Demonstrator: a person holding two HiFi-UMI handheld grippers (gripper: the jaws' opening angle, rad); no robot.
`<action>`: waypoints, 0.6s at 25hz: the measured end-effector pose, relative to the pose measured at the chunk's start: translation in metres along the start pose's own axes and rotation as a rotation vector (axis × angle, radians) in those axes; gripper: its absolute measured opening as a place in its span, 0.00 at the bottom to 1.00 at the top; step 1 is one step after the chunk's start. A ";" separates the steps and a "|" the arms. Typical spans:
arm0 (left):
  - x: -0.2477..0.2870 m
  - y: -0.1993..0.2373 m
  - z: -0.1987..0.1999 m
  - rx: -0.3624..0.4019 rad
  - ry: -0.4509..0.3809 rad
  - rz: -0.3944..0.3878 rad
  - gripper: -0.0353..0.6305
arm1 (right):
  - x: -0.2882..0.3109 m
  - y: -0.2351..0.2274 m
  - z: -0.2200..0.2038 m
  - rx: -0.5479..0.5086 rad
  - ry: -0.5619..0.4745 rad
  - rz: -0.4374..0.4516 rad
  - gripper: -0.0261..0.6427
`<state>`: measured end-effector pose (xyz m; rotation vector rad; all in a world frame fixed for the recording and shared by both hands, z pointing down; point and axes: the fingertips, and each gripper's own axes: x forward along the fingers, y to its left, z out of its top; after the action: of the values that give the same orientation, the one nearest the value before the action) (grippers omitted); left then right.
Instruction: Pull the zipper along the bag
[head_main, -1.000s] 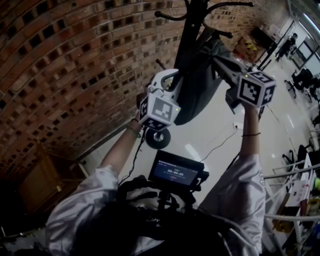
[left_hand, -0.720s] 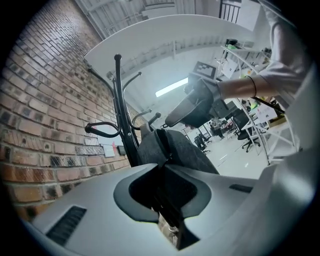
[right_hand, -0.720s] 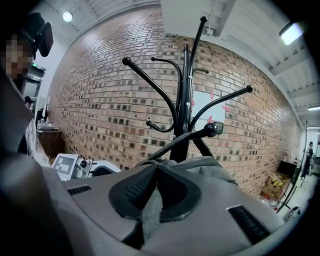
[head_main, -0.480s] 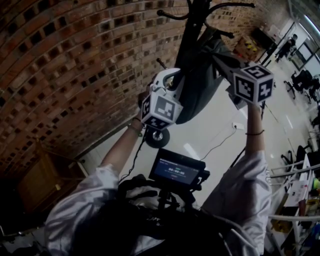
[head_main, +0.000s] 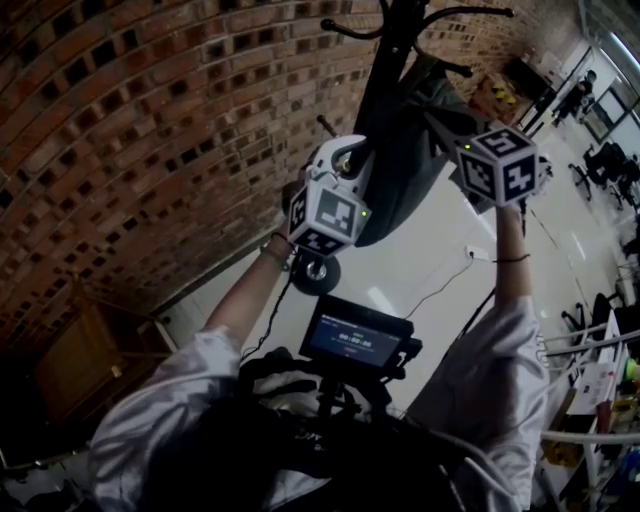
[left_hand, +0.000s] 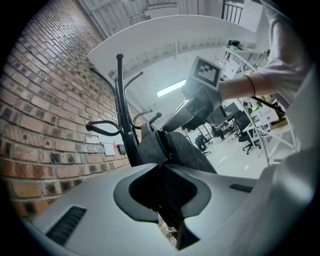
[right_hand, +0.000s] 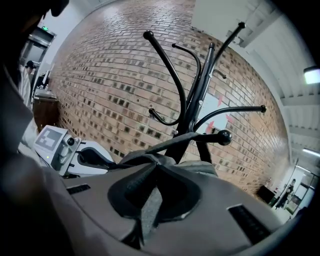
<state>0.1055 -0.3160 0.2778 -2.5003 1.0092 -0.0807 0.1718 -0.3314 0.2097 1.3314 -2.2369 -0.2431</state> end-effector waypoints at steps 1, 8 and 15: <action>0.000 0.000 0.000 -0.002 0.001 -0.003 0.09 | 0.000 0.000 0.000 0.011 0.000 0.003 0.07; 0.002 -0.003 -0.001 -0.004 -0.003 -0.017 0.09 | -0.006 0.004 0.004 0.082 0.024 0.087 0.06; 0.002 -0.005 -0.005 -0.007 -0.008 -0.023 0.09 | -0.008 0.013 0.008 0.038 0.082 0.115 0.06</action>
<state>0.1093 -0.3164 0.2838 -2.5168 0.9791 -0.0742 0.1606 -0.3188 0.2050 1.2047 -2.2499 -0.1030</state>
